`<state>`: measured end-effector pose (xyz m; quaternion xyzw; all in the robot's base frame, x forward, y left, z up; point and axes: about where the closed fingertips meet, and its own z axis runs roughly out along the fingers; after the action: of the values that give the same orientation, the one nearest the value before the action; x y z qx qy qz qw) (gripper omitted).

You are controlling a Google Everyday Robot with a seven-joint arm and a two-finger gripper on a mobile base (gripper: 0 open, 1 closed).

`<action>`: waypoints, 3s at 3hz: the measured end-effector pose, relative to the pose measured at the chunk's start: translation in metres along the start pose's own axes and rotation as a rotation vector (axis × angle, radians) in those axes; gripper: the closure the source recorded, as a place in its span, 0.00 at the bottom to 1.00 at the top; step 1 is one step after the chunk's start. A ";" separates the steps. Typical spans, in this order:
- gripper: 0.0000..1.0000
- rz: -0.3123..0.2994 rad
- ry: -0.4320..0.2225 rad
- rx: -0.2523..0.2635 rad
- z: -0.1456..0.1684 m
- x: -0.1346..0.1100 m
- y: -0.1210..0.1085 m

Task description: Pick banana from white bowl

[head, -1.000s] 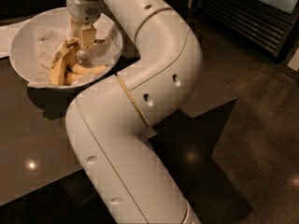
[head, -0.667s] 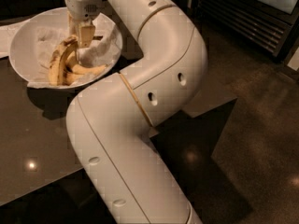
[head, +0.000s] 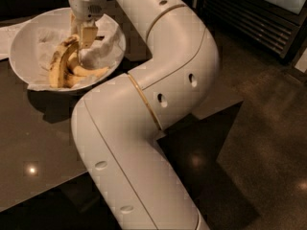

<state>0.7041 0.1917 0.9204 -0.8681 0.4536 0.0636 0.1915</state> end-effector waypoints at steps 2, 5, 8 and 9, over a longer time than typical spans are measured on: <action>1.00 0.063 -0.109 0.023 -0.019 -0.007 0.019; 1.00 0.096 -0.191 0.082 -0.044 -0.012 0.033; 1.00 0.098 -0.270 0.126 -0.062 -0.016 0.054; 1.00 0.110 -0.264 0.141 -0.069 -0.019 0.054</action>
Offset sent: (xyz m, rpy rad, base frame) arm -0.0577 -0.0289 0.0192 0.1467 0.1024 -0.0389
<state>0.6453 0.1514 0.9747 -0.8105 0.4746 0.1556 0.3060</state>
